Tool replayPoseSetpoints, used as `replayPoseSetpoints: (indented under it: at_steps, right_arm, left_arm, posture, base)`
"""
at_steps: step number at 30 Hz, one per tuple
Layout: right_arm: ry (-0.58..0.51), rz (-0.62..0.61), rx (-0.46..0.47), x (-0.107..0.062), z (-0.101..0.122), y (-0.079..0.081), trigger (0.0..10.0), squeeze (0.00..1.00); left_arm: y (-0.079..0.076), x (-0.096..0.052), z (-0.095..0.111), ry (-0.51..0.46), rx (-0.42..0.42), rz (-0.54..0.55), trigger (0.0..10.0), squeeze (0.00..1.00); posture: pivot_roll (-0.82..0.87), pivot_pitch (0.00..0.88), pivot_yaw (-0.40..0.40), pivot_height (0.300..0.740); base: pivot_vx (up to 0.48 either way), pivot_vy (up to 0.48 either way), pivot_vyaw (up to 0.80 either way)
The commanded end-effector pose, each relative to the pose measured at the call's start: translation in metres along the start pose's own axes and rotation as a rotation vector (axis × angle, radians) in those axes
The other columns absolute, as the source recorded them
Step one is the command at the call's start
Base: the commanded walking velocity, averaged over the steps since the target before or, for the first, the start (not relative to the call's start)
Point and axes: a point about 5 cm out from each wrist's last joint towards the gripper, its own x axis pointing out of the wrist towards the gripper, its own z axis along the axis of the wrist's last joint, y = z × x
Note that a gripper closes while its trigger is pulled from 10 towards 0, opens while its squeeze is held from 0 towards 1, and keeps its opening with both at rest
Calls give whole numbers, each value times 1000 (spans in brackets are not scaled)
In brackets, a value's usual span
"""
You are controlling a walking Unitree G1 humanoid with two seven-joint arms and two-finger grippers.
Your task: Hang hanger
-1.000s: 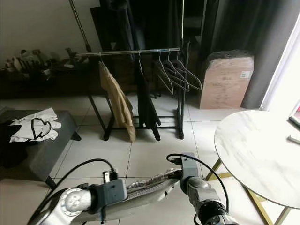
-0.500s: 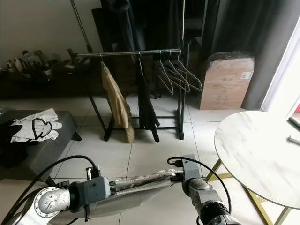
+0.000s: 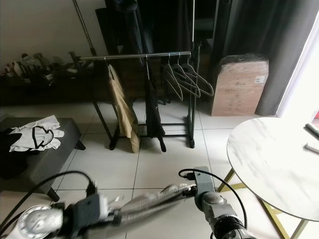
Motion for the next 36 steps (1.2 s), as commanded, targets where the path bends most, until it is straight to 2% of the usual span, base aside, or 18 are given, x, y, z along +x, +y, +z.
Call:
replayPoseSetpoints:
  at_steps: [1,3,4,5,10,13,17,18,20,25,26,30,31,32,34,36]
  right_arm:
    - [2,-67,-18,-2,-1,-17,0,0]
    - [2,-63,-18,-2,0,-17,0,0]
    - [4,-44,-17,-2,0,-15,0,0]
    - [7,-30,-20,-2,-1,-13,0,0]
    - [17,-7,-35,-1,-3,-9,0,0]
    - [2,-26,10,-2,-1,-12,0,0]
    - [-20,-17,96,-2,3,-12,0,0]
    - [-19,-5,112,-2,3,-11,0,0]
    - [-17,-3,108,-2,2,-11,0,0]
    - [-8,9,111,-1,0,-10,0,0]
    - [12,54,106,-1,-4,-5,0,0]
    - [23,83,109,-1,-7,-1,0,0]
    - [21,106,125,-1,-6,0,0,0]
    - [21,119,130,-1,-6,0,0,0]
    - [20,159,128,-2,-5,0,0,0]
    - [28,173,87,-2,-6,-2,0,0]
  left_arm:
    - [4,-13,-5,50,-3,-6,10000,0]
    - [8,-13,-5,35,-16,24,10000,0]
    - [24,-13,-5,37,-21,148,10000,0]
    - [28,-12,-4,33,-25,179,10000,0]
    - [24,-5,-3,52,-33,171,10000,0]
    - [23,-6,-4,59,-52,176,10000,0]
    - [31,-8,-8,77,-63,246,10000,0]
    - [34,-7,-2,11,-91,271,10000,0]
    - [35,-7,1,-23,-109,285,10000,0]
    - [40,-9,0,-13,-115,333,10000,0]
    - [46,-12,1,-39,-136,386,10000,0]
    - [52,-13,5,-91,-179,442,10000,0]
    - [48,-11,10,-157,-262,388,10000,0]
    - [45,-10,12,-178,-290,356,10000,0]
    - [32,-9,13,-178,-301,232,10000,0]
    - [25,-9,11,-153,-306,168,10000,0]
  posture:
    - [1,10,56,740]
    - [0,12,55,740]
    - [2,11,52,740]
    - [2,11,52,740]
    - [-3,12,49,740]
    - [-2,12,50,740]
    - [2,11,49,740]
    - [-3,10,48,740]
    - [-2,8,48,740]
    - [1,10,48,740]
    - [3,11,46,740]
    - [4,10,44,740]
    - [3,11,45,740]
    - [4,11,45,740]
    - [2,11,45,740]
    - [3,12,45,740]
  base:
    - [0,0,0]
    - [0,0,0]
    - [0,0,0]
    - [0,0,0]
    - [0,0,0]
    - [0,0,0]
    - [0,0,0]
    - [0,0,0]
    - [0,0,0]
    - [0,0,0]
    - [0,0,0]
    - [0,0,0]
    - [0,0,0]
    - [0,0,0]
    - [0,0,0]
    - [0,0,0]
